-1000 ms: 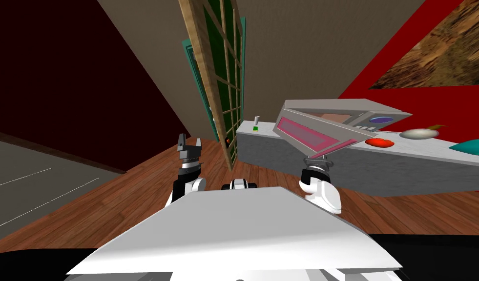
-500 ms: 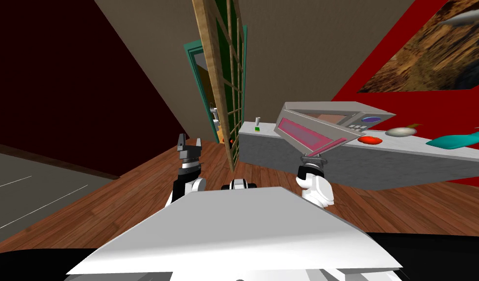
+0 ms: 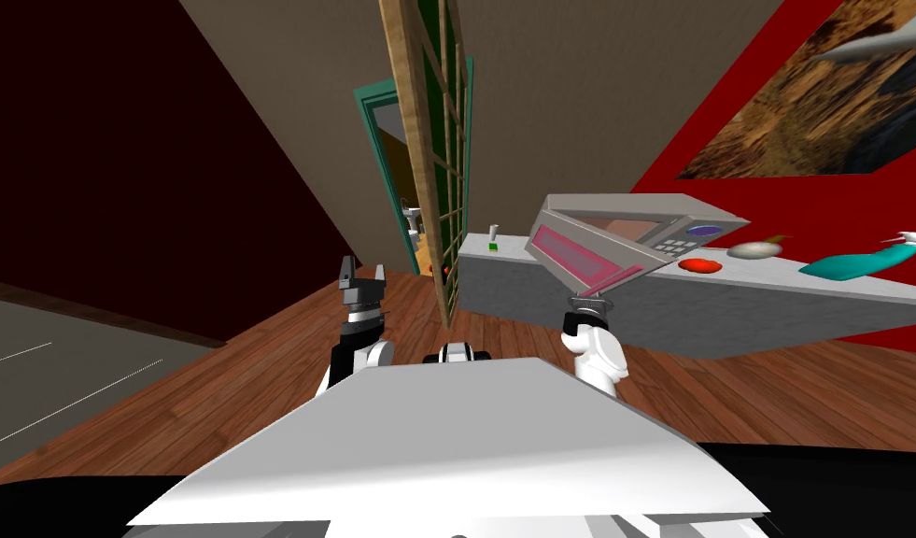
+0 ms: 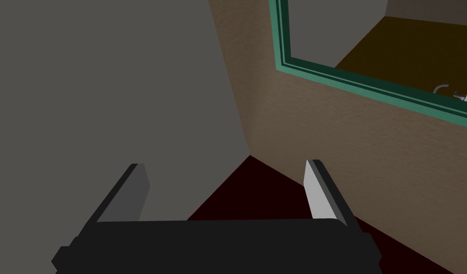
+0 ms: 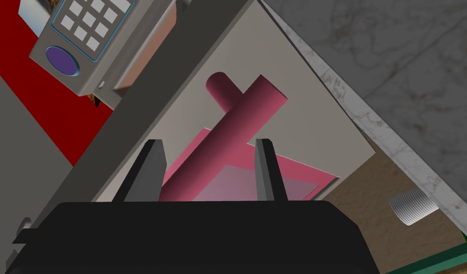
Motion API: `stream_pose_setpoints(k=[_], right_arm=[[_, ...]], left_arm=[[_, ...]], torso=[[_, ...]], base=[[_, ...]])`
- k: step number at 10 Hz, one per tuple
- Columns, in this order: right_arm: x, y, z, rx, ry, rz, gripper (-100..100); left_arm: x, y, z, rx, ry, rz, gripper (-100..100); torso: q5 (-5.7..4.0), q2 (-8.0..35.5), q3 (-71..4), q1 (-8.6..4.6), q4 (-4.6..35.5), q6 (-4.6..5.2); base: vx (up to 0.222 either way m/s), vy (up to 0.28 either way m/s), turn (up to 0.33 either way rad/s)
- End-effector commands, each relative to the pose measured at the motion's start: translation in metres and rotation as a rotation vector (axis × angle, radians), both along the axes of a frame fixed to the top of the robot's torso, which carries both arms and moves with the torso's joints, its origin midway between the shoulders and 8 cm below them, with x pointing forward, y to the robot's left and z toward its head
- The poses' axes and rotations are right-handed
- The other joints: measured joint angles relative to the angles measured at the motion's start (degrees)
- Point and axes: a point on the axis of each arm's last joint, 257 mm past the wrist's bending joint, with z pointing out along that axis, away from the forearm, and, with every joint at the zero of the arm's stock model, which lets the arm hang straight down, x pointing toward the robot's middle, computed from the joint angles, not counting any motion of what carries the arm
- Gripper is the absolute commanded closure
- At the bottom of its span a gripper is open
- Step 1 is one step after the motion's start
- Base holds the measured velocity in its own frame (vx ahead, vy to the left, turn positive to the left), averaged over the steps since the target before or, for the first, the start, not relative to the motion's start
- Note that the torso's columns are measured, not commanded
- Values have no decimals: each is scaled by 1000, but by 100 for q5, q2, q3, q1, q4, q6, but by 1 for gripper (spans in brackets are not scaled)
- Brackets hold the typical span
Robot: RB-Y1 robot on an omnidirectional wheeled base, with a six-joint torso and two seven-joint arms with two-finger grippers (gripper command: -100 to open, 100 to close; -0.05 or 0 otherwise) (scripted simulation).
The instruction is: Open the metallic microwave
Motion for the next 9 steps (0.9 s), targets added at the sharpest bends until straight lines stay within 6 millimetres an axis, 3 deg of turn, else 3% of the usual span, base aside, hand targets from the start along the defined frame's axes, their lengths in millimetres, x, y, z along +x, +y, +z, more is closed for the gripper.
stream_pose_setpoints(k=[1, 2, 4, 5, 7, 8, 9], right_arm=[[14, 11, -5, 15, 2, 27, 100], [31, 8, -6, 52, -21, 27, 100], [33, 0, -19, 76, 0, 16, 100], [38, 6, -20, 77, 5, 31, 100], [53, -6, -15, 83, 5, 10, 100], [57, 1, -35, 118, 23, 24, 100], [59, 4, -36, 121, 22, 31, 100]], left_arm=[[0, 0, 0, 0, 0, 0, 0], [0, 0, 0, 0, 0, 0, 0], [0, 0, 0, 0, 0, 0, 0], [0, 0, 0, 0, 0, 0, 0], [0, 0, 0, 0, 0, 0, 0], [0, 0, 0, 0, 0, 0, 0], [0, 0, 0, 0, 0, 0, 0]], torso=[[-2, -5, -4, -19, 1, -1], [2, -1, -3, -18, 3, 9], [4, -8, -4, 21, -3, -2], [-3, -5, -3, -6, -3, -1], [0, -4, -3, 7, 0, -4], [9, -7, -5, 20, 0, -2], [-7, -10, -5, -5, -7, -2]], base=[[-1, -8, 18], [-2, 99, -37], [-9, 108, -21], [-11, 18, 5], [-18, 117, -22], [-1, 68, -7], [-5, 16, 6]])
